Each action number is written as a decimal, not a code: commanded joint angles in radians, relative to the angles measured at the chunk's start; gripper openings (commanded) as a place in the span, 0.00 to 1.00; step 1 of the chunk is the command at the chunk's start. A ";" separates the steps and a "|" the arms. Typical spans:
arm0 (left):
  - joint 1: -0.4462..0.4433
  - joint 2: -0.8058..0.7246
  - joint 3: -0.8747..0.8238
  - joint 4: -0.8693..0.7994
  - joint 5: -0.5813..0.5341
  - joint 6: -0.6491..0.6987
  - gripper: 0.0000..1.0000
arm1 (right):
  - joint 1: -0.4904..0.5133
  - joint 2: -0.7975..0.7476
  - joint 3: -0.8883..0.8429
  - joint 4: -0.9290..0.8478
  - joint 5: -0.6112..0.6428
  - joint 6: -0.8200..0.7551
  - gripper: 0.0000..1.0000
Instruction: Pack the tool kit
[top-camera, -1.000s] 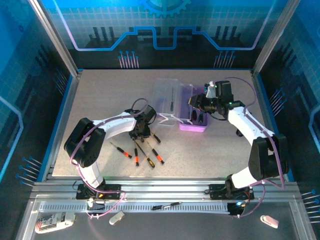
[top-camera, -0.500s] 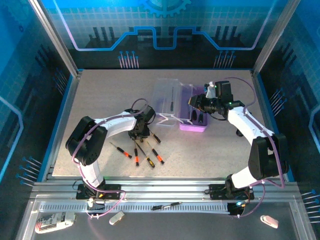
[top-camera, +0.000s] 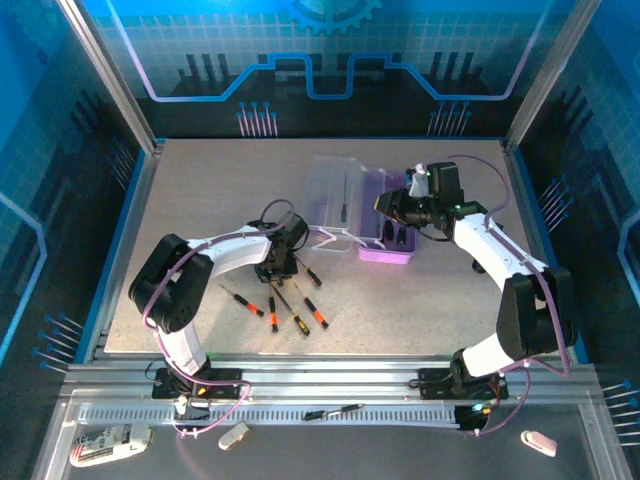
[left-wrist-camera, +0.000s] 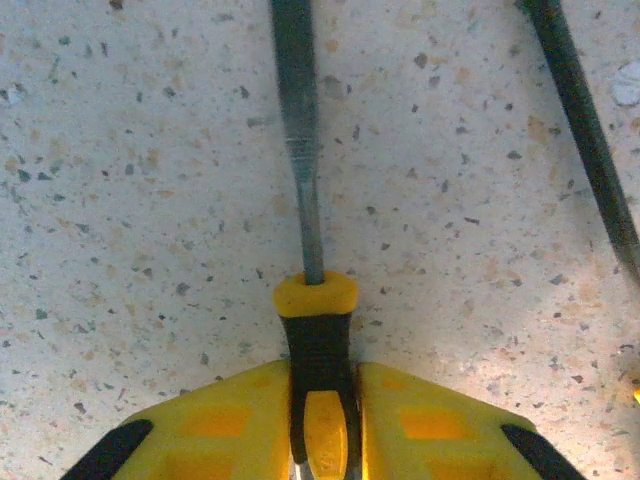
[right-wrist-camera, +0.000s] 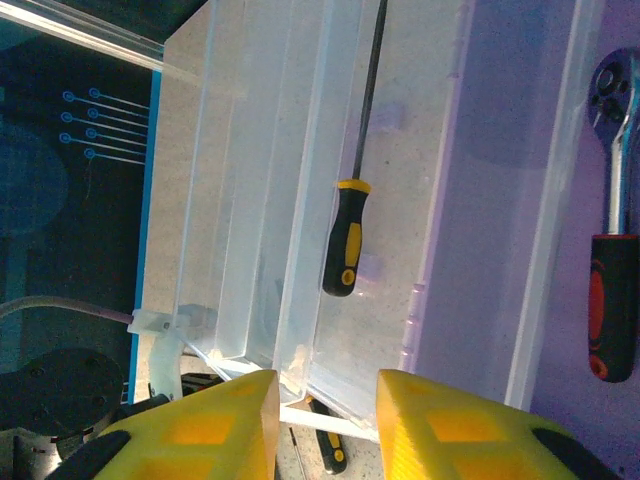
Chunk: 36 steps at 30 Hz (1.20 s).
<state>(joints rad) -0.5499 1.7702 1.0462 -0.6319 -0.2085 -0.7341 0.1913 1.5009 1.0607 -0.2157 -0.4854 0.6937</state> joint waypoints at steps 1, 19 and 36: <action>0.005 -0.013 -0.017 -0.018 0.023 0.003 0.21 | 0.021 -0.005 0.034 -0.003 0.004 0.012 0.32; 0.054 -0.151 0.042 -0.059 -0.029 0.086 0.10 | 0.043 0.005 0.090 -0.032 -0.004 0.018 0.32; -0.008 -0.233 0.362 -0.149 -0.018 0.246 0.09 | 0.128 0.082 0.271 -0.057 -0.011 0.018 0.31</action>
<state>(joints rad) -0.5274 1.5269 1.3476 -0.7380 -0.2382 -0.5388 0.2897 1.5658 1.2812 -0.2535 -0.4793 0.7074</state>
